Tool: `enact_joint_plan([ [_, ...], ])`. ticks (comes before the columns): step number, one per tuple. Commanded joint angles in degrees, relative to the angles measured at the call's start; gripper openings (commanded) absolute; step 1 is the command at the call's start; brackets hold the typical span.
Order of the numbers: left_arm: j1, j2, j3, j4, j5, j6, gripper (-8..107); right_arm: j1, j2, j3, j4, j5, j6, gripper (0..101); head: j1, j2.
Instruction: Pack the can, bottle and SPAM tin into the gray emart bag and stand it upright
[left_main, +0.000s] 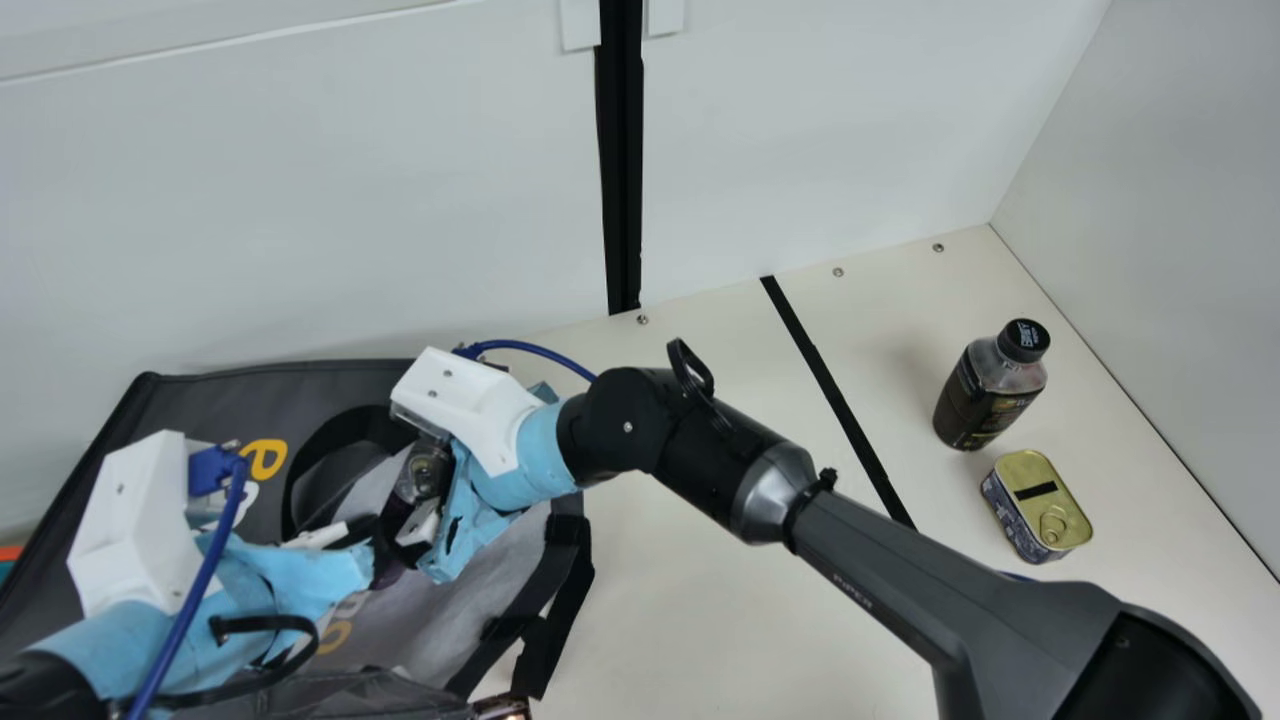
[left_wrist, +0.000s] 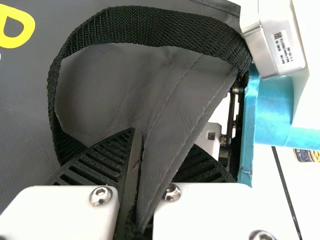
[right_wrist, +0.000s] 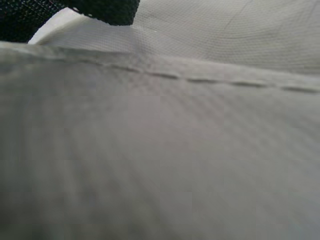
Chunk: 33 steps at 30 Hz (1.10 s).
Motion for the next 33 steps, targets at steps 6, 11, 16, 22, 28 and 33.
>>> enact_joint_plan([
  [6,0.0,0.0,0.0,0.0,0.0,0.0,-8,-0.58,-1.09,0.81,-0.25,0.15,0.03,90,-1.39,-0.14],
  [11,0.0,0.0,0.0,0.0,0.0,0.0,-8,-1.23,-2.3,1.74,-0.36,0.55,0.02,95,-1.39,-0.14],
  [16,0.0,0.0,0.0,0.0,0.0,0.0,-8,-2.42,-3.81,2.57,-0.17,1.58,-0.51,95,-1.39,-0.14],
  [22,0.0,0.0,0.0,0.0,0.0,0.0,-8,-4.96,-5.81,3.08,0.59,4.0,-1.67,95,-1.39,-0.14],
  [28,0.0,0.0,0.0,0.0,0.0,0.0,-8,-8.37,-7.93,3.38,1.56,7.28,-3.32,95,-1.39,-0.14],
  [33,0.0,0.0,0.0,0.0,0.0,0.0,-8,-11.61,-9.78,3.58,2.34,10.19,-4.8,95,-1.39,-0.14],
])
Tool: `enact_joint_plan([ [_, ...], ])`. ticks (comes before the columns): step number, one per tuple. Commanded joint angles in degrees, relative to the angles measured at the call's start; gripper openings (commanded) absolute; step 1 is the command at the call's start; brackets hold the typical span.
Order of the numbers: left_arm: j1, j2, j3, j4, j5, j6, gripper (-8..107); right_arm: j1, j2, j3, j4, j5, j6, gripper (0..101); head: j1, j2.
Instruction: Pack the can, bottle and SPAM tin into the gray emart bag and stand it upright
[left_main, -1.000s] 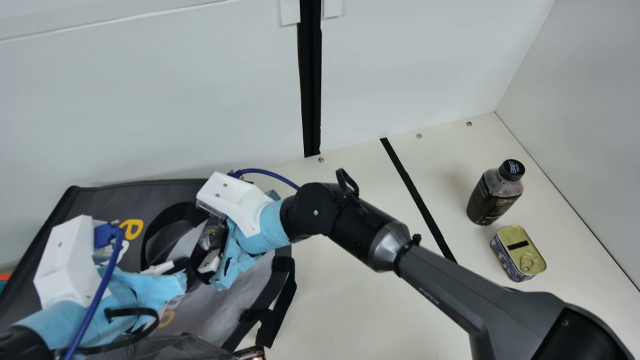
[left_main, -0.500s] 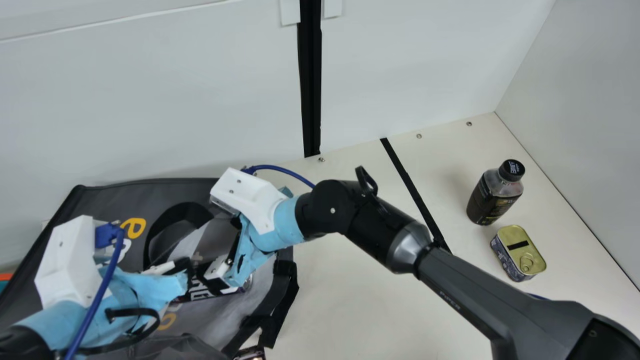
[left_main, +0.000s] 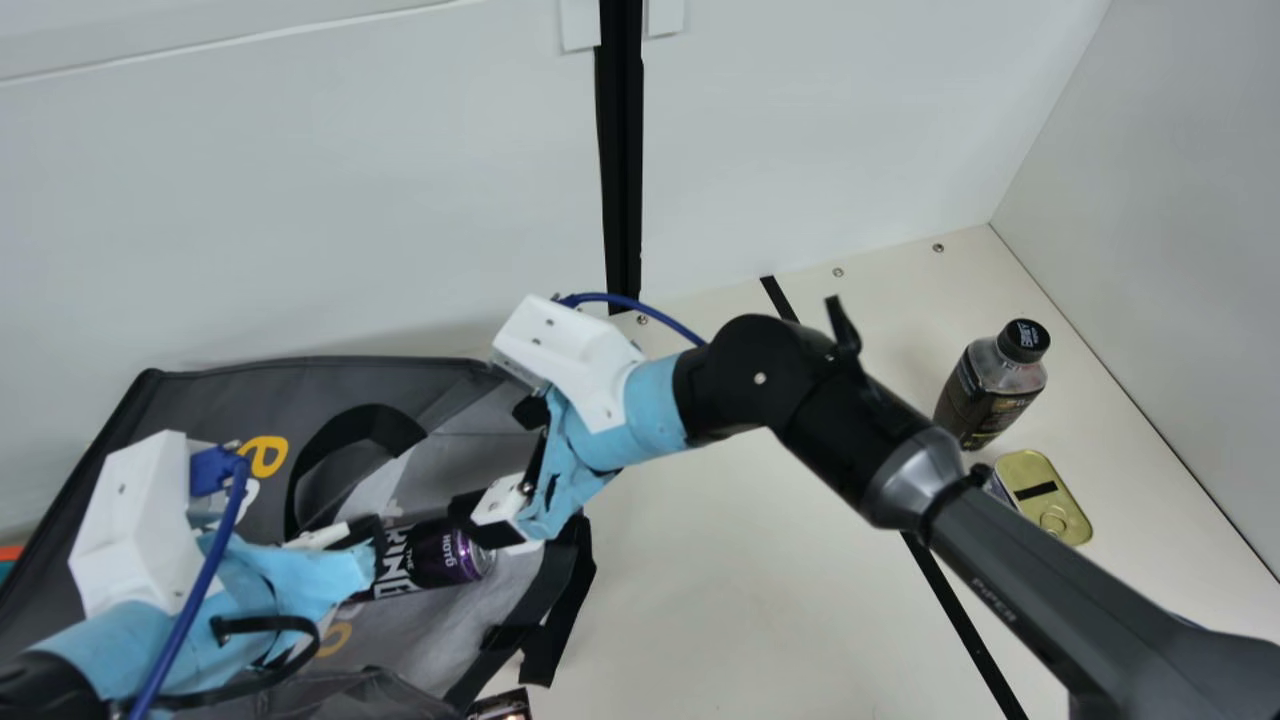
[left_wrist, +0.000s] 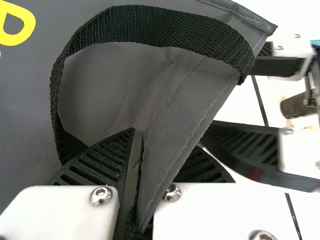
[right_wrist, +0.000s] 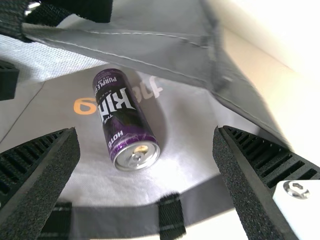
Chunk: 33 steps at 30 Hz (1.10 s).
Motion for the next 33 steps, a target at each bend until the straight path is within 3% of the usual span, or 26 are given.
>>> enact_joint_plan([
  [1,0.0,0.0,0.0,0.0,0.0,0.0,-8,-1.39,-0.64,0.13,0.33,1.13,-0.52,95,-1.3,-0.05],
  [13,0.0,0.0,0.0,0.0,0.0,0.0,-8,-9.01,-5.21,0.58,0.01,5.55,-0.81,95,-1.3,-0.05],
  [20,0.0,0.0,0.0,0.0,0.0,0.0,-8,-11.8,-7.82,0.78,-2.88,5.2,2.3,95,-1.3,-0.05],
  [33,0.0,0.0,0.0,0.0,0.0,0.0,-8,-15.73,-12.44,1.69,-12.7,2.95,11.34,95,-1.3,-0.05],
])
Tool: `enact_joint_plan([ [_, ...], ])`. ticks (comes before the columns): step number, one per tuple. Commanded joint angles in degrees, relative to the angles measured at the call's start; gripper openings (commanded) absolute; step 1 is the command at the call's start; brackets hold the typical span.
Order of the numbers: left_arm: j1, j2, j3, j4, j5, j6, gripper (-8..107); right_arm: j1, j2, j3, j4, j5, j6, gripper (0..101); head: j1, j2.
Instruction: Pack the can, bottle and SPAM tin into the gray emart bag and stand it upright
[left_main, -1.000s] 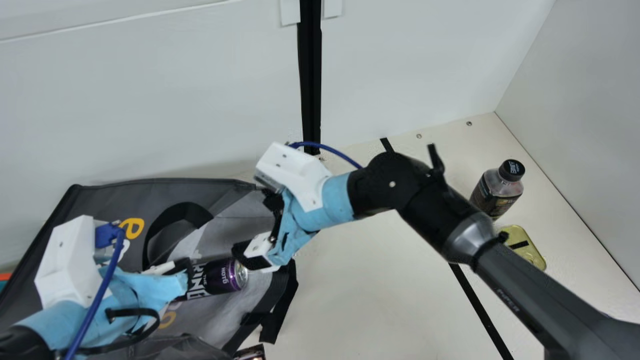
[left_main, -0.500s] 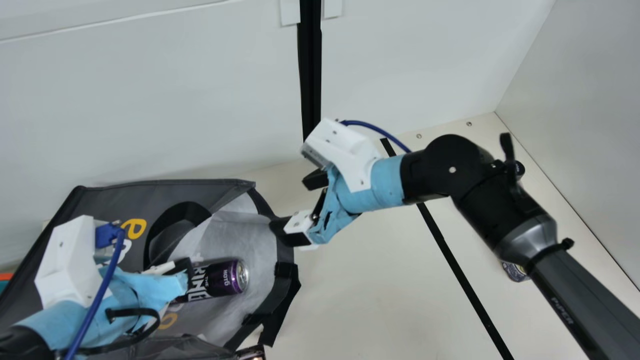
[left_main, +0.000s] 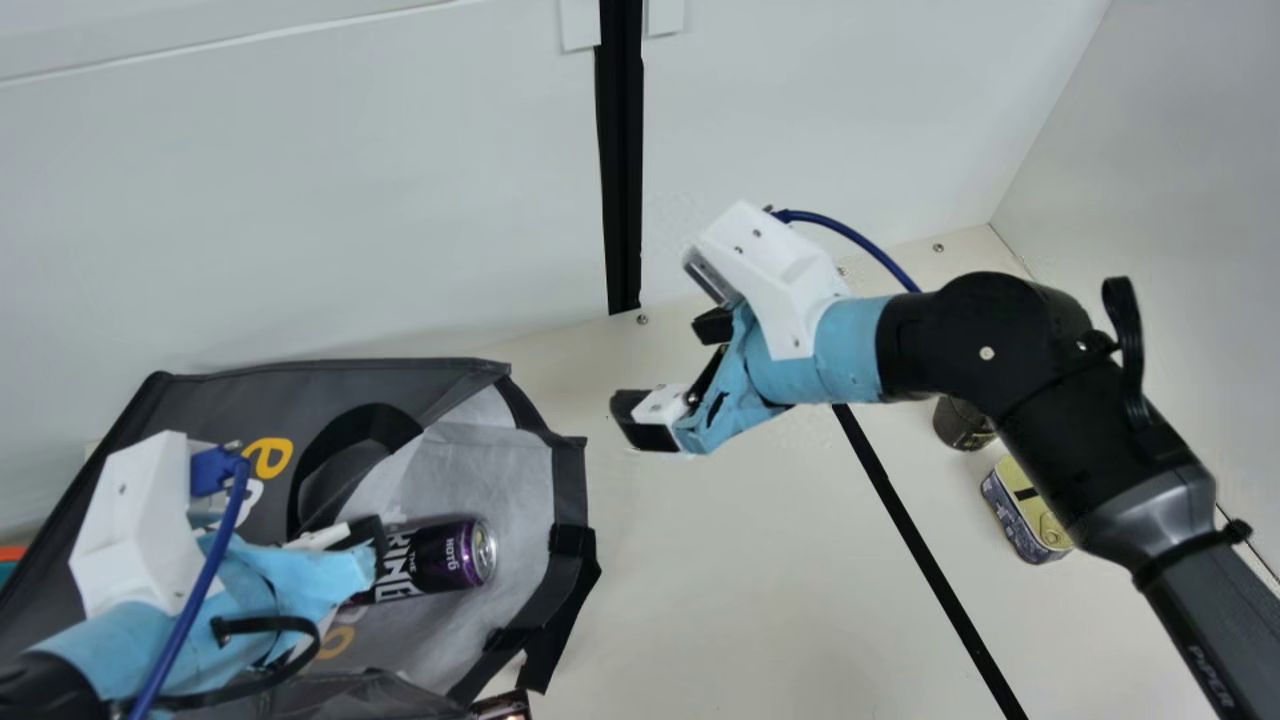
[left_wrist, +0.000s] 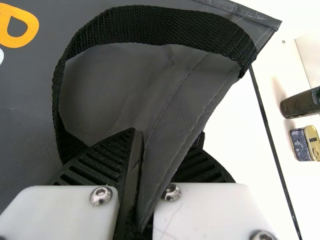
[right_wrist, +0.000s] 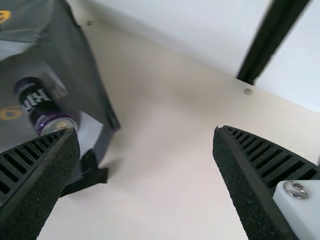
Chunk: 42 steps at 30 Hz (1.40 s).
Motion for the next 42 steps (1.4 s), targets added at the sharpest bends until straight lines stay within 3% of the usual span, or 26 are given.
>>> enact_joint_plan([
  [1,0.0,0.0,0.0,0.0,0.0,0.0,-8,-0.69,-0.65,0.05,-1.99,-0.45,1.53,95,-1.3,-0.14],
  [24,0.0,0.0,0.0,0.0,0.0,0.0,-8,-10.26,-8.93,1.99,-15.99,-0.31,12.24,95,-1.3,-0.14],
  [42,0.0,0.0,0.0,0.0,0.0,0.0,-8,-15.49,-14.46,2.81,-29.61,4.13,21.96,95,-1.3,-0.14],
])
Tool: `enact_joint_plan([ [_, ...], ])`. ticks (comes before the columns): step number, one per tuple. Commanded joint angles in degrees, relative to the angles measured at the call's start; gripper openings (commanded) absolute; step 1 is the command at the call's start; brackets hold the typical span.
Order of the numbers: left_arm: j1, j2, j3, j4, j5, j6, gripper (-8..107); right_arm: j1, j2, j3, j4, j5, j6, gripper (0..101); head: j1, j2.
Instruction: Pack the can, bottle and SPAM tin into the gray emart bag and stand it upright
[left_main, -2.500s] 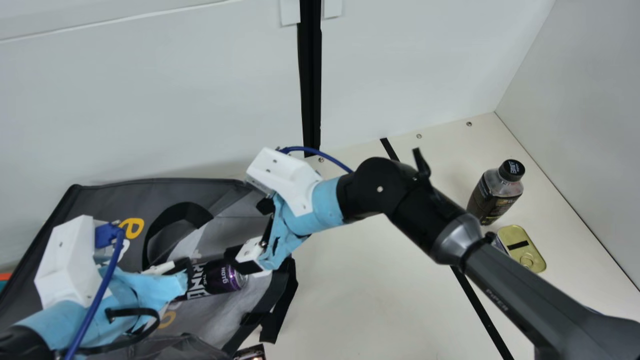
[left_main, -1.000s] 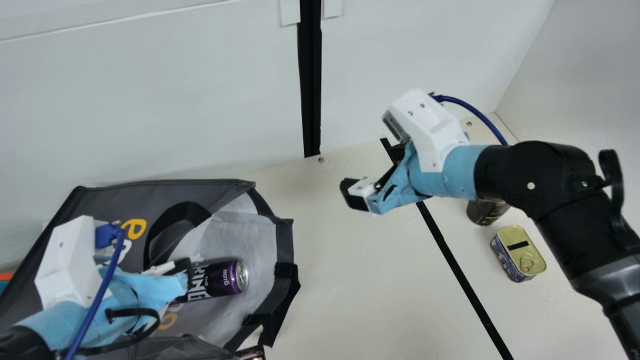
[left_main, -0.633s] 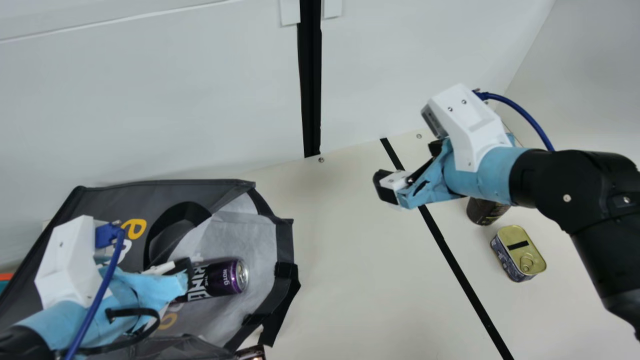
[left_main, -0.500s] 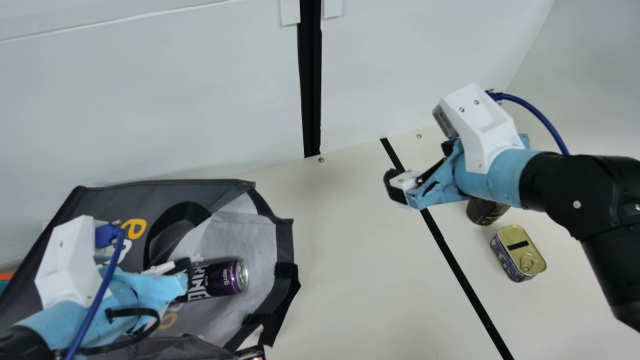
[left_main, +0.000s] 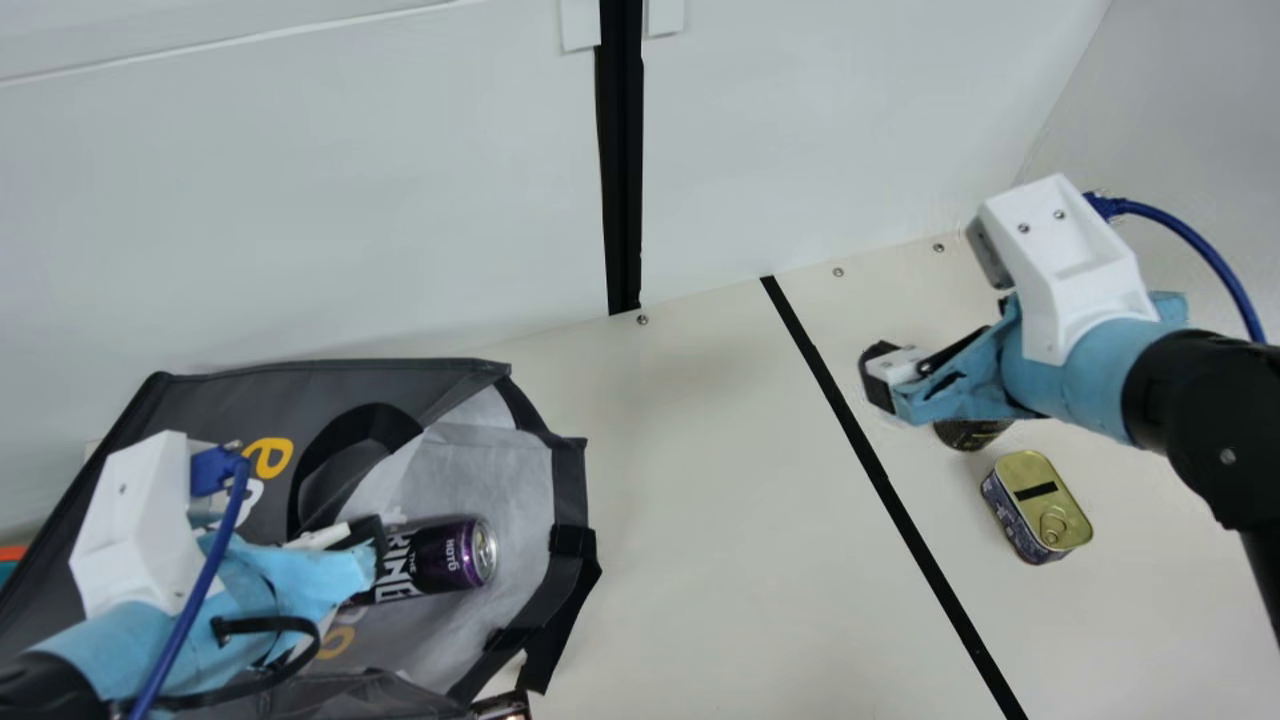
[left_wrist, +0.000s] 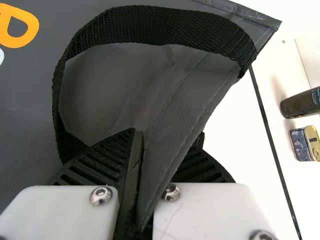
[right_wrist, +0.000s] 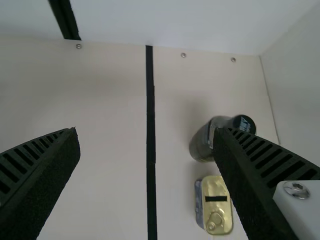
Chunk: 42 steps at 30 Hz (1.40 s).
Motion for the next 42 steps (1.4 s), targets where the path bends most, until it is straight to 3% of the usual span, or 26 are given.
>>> enact_joint_plan([
  [1,0.0,0.0,0.0,0.0,0.0,0.0,-8,-0.34,-0.4,0.04,-1.59,0.69,1.19,95,-1.3,-0.14],
  [26,0.0,0.0,0.0,0.0,0.0,0.0,-8,-3.57,-3.49,-5.92,-13.16,12.62,10.57,95,-1.3,-0.14],
  [42,0.0,0.0,0.0,0.0,0.0,0.0,-8,-9.82,-5.55,-4.04,-11.19,12.62,10.18,95,-1.3,-0.14],
])
